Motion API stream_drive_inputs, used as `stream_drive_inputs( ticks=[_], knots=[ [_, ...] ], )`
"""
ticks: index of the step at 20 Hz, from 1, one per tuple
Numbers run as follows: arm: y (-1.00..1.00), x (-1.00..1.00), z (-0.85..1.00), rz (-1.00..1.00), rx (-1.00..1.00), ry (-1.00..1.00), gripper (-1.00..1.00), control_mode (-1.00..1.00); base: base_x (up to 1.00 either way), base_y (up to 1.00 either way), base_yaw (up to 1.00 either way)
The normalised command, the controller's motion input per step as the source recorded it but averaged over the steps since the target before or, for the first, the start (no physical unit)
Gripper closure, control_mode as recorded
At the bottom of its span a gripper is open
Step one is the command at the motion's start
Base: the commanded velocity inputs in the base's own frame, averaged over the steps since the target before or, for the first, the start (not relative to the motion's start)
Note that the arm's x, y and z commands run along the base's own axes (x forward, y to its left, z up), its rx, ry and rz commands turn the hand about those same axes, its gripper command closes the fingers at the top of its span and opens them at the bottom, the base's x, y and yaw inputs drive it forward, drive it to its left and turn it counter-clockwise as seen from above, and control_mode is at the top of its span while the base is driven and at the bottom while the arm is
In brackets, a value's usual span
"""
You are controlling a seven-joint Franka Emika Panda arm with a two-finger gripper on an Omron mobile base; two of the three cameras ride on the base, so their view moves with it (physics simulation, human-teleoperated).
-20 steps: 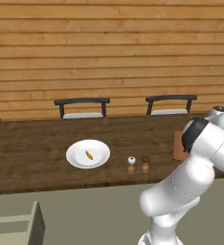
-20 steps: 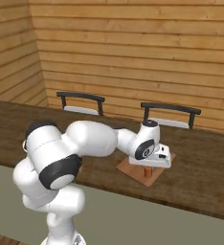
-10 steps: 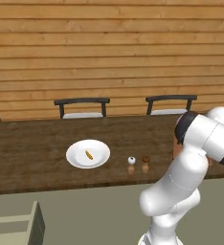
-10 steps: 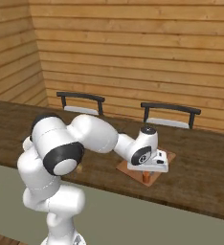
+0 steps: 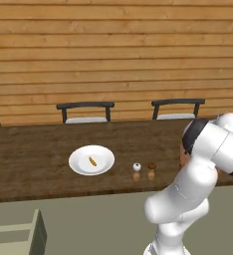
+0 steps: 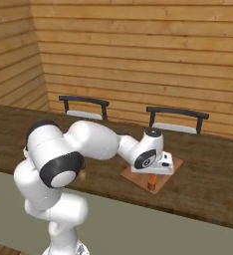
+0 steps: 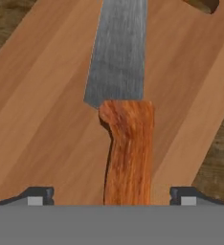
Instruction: Pick up the knife from the drawer and place it on the cutting board. Then place the meat from the plate to the cutting board.
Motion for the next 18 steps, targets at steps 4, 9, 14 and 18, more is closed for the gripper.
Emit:
stream_drive_inputs(
  ticks=[4,9,14,18],
  knots=[
    [0.39,0.0,0.67,0.0,0.0,-0.17,-1.0,-1.0,0.0,0.0,0.0],
    [1.0,0.0,0.57,0.0,-0.01,-0.15,-1.0,-1.0,0.0,0.0,0.0],
    [1.0,0.0,0.27,0.0,-0.01,-0.03,-1.0,-1.0,0.0,0.0,0.0],
    [1.0,0.0,0.13,0.0,0.0,0.0,-1.0,-1.0,0.0,0.0,0.0]
  ],
)
